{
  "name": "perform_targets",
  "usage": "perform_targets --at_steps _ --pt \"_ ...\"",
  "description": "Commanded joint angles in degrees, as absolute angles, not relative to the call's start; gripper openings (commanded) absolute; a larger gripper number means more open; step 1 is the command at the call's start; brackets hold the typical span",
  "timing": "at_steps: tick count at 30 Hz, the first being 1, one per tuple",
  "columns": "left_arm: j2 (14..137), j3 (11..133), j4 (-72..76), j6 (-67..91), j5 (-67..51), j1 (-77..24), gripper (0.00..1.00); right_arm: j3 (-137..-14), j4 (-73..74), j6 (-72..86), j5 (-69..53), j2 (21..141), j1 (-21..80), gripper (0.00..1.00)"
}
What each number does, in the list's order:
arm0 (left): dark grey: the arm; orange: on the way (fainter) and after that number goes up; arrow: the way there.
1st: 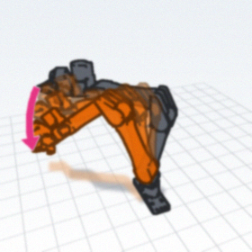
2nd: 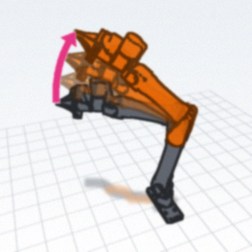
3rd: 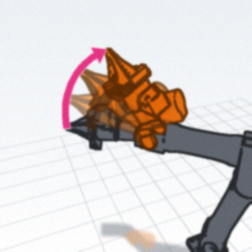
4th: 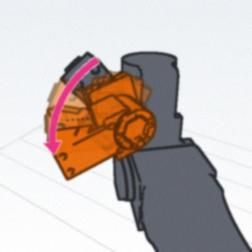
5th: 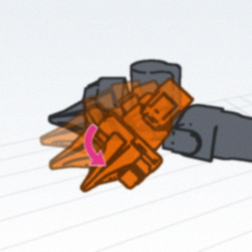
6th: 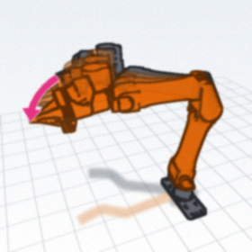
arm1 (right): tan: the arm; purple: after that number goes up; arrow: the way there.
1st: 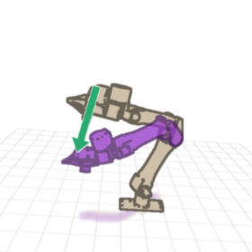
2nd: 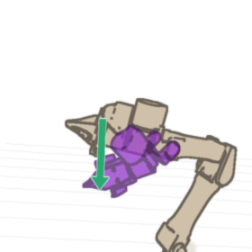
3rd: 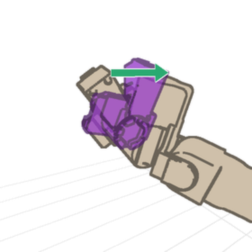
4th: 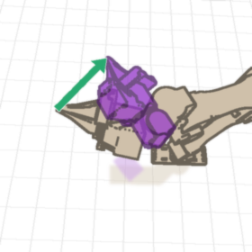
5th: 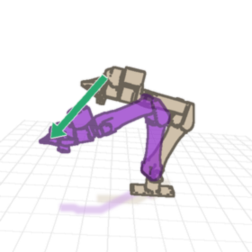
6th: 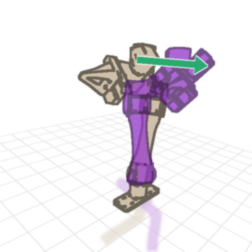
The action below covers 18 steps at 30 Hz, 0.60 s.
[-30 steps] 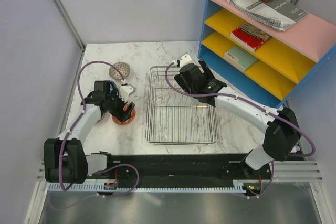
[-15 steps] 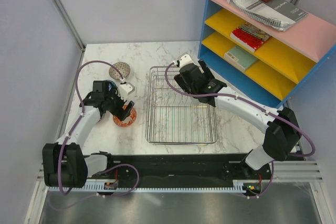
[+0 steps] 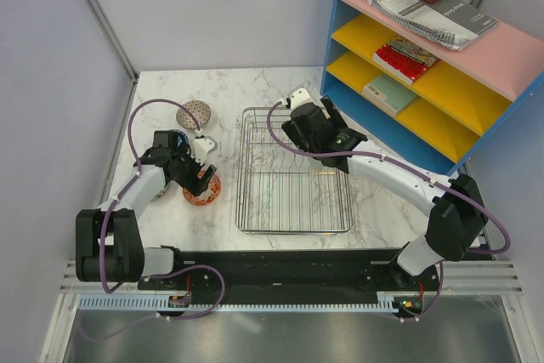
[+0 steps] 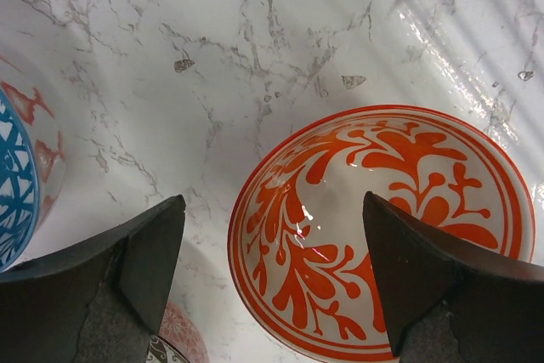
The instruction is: Load the bowls into the dish rack
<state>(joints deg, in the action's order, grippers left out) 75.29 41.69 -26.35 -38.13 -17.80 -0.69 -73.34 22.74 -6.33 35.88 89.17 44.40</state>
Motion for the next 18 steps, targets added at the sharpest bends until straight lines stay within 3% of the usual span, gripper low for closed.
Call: perform_targets --at_steps 1,4,8,18 --pt "76.5 41.6 -23.4 -41.2 -16.5 -0.3 0.91 -74.2 22.2 -7.1 35.9 87.5 44.4 0.98" --pt "76.8 41.5 -23.4 -41.8 -16.4 -0.2 0.88 -74.4 22.2 -7.2 35.8 87.6 44.4 0.98" --pt "76.9 41.0 -23.7 -42.8 -16.5 -0.1 0.7 -74.6 22.3 -7.3 35.9 87.9 44.5 0.98" --pt "78.6 40.3 -24.8 -43.8 -17.5 -0.1 0.42 -74.8 22.4 -7.3 36.1 87.8 44.4 0.98"
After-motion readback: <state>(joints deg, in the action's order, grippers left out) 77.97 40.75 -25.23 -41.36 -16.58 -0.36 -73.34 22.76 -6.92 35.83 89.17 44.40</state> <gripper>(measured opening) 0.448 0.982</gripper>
